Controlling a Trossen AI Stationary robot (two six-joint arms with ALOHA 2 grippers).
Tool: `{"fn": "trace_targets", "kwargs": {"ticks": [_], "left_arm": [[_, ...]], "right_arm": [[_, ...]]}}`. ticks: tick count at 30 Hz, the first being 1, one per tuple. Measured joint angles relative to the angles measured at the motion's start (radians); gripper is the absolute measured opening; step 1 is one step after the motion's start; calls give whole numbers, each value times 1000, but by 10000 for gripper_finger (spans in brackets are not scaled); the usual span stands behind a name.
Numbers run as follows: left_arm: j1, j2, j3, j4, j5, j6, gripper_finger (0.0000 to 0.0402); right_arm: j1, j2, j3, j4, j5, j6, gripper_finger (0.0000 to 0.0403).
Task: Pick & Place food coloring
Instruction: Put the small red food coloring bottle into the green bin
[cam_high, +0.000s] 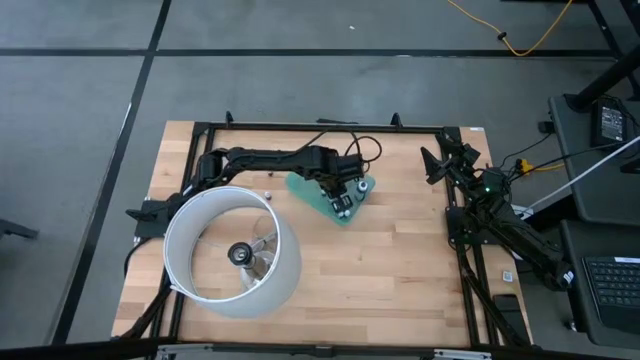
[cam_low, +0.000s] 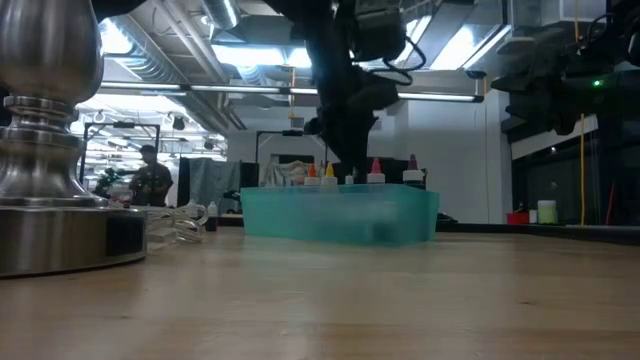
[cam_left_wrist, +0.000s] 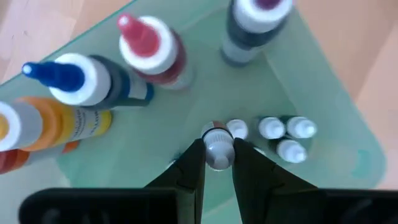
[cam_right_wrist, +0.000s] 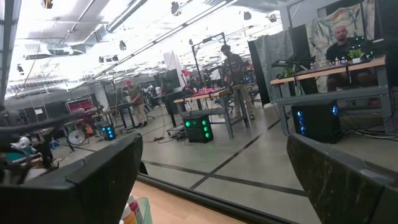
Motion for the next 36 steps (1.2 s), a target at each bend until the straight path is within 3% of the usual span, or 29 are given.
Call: {"fn": "trace_targets", "kwargs": {"ticks": [20,36], "left_arm": [[27,15,-187,204,-3,16,56],[46,34,-212,266,43,41,62]], "right_arm": [[0,0,0,-1,0,0,399],[0,0,0,-6,0,0,399]]}}
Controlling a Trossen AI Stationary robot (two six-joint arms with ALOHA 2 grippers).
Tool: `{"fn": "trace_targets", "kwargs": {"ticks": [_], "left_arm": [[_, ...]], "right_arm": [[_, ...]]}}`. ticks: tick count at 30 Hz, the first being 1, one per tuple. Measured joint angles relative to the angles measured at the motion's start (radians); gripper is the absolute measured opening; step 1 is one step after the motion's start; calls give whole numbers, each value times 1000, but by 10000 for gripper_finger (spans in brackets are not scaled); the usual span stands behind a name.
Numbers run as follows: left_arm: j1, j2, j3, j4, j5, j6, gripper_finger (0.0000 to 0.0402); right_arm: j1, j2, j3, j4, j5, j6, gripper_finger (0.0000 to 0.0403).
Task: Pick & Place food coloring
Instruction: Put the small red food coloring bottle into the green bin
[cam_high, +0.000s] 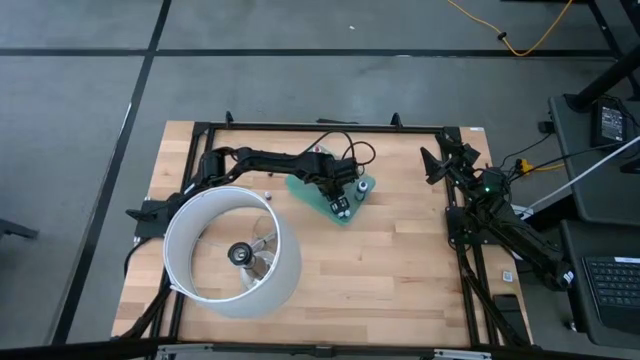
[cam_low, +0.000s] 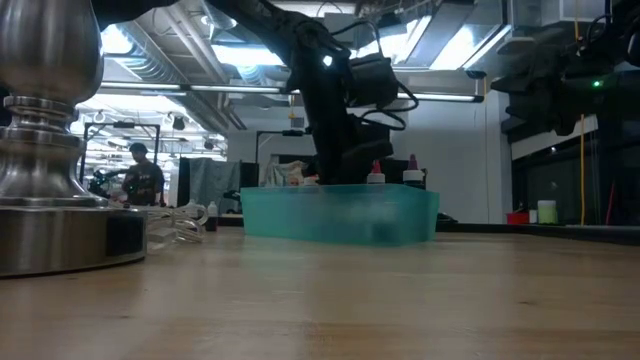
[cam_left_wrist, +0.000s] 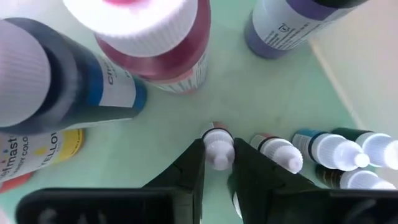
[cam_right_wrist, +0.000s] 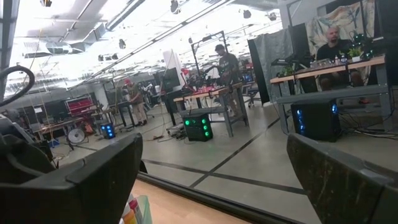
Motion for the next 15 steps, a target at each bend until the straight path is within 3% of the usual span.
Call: {"fn": "trace_targets", "kwargs": {"ticks": [7,15], "left_arm": [[13,0,-1,-16,11,2,96],[24,1,41,-113,15,-24,108]], "right_arm": [[0,0,0,-1,0,0,399],[0,0,0,-28,0,0,399]]}}
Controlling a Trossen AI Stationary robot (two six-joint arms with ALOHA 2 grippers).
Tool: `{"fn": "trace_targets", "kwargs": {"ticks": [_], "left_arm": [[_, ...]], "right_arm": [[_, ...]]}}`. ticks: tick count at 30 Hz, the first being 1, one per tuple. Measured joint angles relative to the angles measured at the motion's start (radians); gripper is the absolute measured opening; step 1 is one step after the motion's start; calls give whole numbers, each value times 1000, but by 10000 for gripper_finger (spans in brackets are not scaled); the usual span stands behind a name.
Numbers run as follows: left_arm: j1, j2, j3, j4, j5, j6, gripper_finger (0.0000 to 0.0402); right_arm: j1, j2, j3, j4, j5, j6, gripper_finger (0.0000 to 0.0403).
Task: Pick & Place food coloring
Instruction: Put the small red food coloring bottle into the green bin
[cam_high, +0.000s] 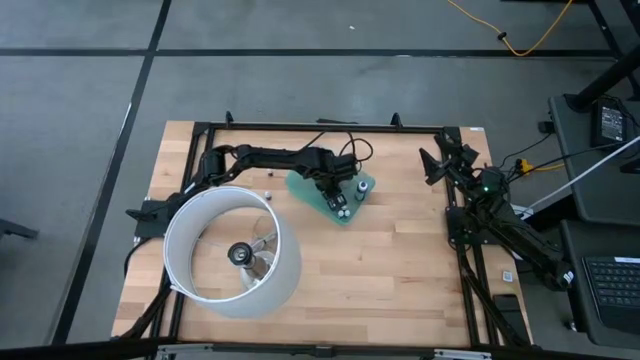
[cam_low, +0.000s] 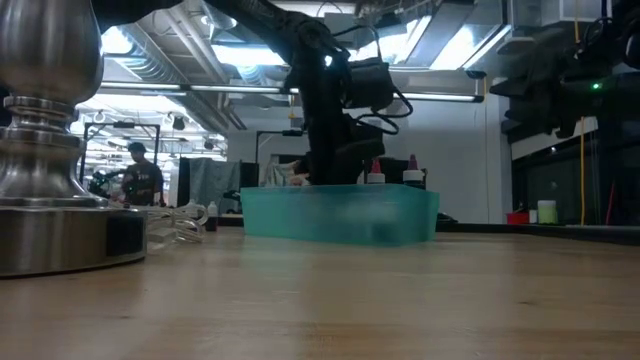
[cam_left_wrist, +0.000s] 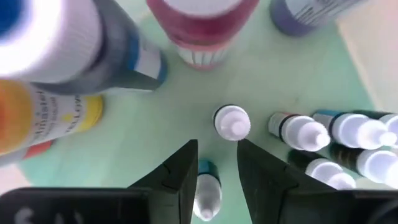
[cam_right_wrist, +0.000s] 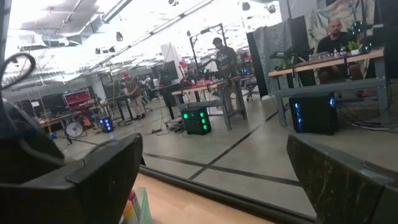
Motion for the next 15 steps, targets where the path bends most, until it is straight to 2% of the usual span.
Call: {"fn": "trace_targets", "kwargs": {"ticks": [7,15], "left_arm": [[10,-49,5,-4,13,-31,116],[48,-146,5,-12,35,-205,153]], "right_arm": [[0,0,0,-18,0,0,399],[0,0,0,-17,0,0,399]]}}
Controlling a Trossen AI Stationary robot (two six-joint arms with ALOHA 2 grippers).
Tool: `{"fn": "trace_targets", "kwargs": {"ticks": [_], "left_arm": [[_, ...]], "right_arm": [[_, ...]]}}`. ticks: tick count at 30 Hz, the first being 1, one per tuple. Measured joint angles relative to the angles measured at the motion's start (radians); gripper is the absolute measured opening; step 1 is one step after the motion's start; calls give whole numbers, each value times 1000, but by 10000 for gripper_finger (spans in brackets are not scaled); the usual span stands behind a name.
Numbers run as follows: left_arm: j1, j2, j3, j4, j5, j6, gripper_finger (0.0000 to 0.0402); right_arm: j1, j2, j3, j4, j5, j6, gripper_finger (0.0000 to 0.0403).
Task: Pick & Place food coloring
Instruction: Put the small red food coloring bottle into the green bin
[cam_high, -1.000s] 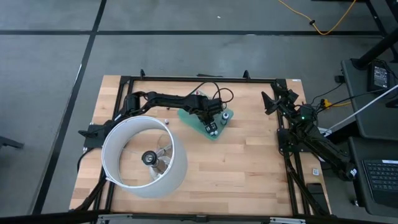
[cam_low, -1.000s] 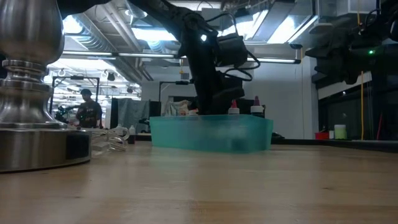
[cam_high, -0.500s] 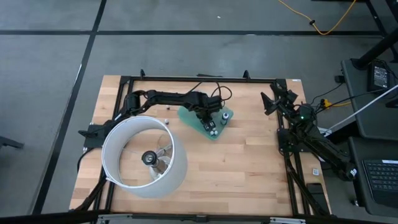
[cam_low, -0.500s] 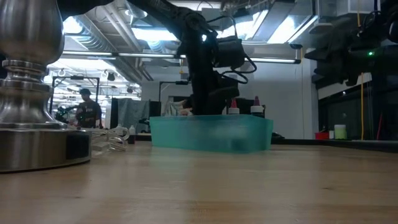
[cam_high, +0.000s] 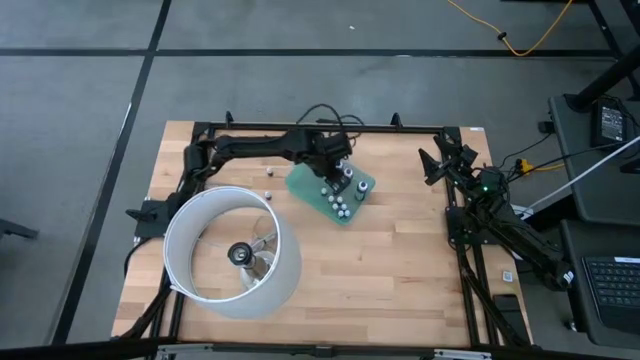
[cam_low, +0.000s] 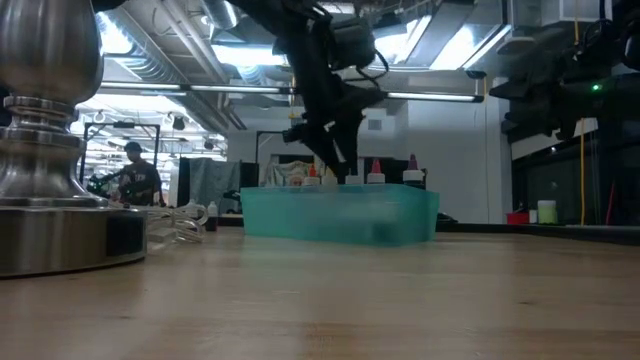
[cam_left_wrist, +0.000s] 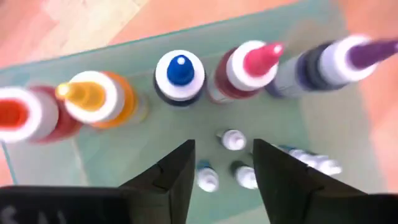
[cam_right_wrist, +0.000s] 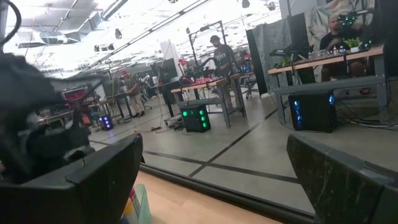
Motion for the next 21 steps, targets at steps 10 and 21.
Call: {"fn": "trace_targets", "kwargs": {"ticks": [10,21], "left_arm": [[47,-54,0,-11,201,-385,222],[107,-56,0,-89,242,-511,214]], "right_arm": [[0,0,0,0,0,0,399],[0,0,0,1,0,0,399]]}}
